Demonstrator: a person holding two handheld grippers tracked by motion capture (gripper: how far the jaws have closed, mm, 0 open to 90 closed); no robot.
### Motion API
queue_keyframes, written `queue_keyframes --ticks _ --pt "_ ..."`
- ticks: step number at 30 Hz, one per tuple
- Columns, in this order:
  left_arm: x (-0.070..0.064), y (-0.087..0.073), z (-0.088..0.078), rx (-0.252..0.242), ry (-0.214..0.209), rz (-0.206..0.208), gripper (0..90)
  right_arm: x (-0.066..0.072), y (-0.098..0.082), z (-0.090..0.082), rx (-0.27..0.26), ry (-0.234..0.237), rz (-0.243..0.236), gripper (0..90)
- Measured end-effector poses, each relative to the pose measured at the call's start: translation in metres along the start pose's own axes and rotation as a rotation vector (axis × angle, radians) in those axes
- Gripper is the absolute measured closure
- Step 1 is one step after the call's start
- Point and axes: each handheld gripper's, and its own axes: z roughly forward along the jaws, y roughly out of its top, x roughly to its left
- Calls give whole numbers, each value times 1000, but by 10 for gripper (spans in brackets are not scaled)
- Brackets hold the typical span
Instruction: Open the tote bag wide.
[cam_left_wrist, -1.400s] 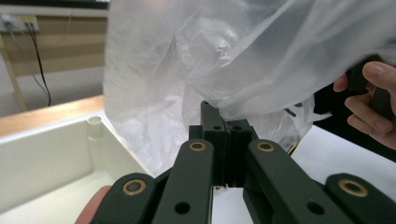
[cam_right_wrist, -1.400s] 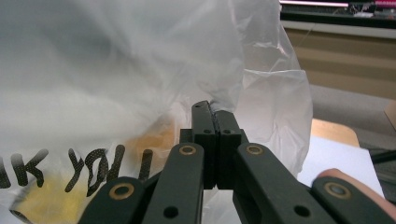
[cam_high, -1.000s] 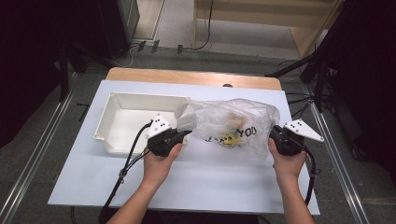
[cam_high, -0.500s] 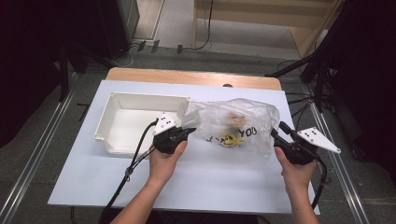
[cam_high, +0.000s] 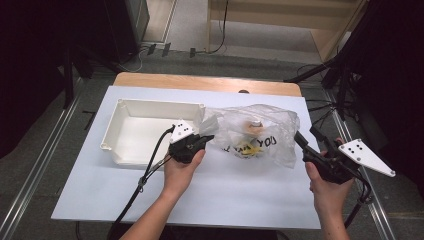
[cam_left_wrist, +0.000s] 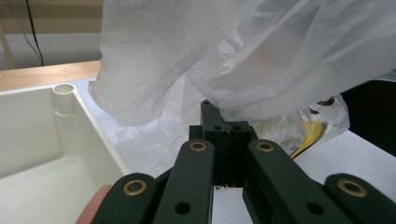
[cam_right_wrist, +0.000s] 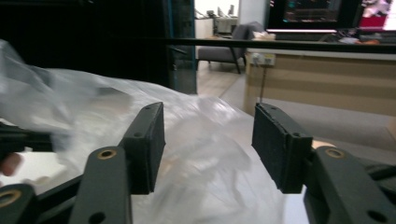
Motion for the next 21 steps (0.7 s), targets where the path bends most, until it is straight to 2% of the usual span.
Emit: queue_keyframes --ticks 3,7,8,10,12,14,17,18,21 --pt "0 -1 0 5 1 3 900 10 7 3 -9 22 -17 387" --pt "-2 -1 0 -2 -17 5 900 15 5 19 30 34 -32 396" --pt "-3 -1 -1 -3 -18 9 900 15 3 24 40 34 -36 424" --pt "-3 -1 -2 -5 -21 15 900 15 -1 33 60 30 -31 580" --pt "-3 -1 -4 -1 -24 23 900 13 -4 42 79 26 -36 789" --pt "-3 -1 -5 1 -24 29 900 11 -7 50 91 30 -35 889" --pt "-4 -2 -8 -5 -41 37 900 8 -10 62 106 14 -33 900" --pt "-4 -2 -10 -10 -55 39 874 7 -12 68 113 7 -28 900" --pt "-4 -5 -15 -30 -90 36 691 4 -17 78 134 -12 -31 900"
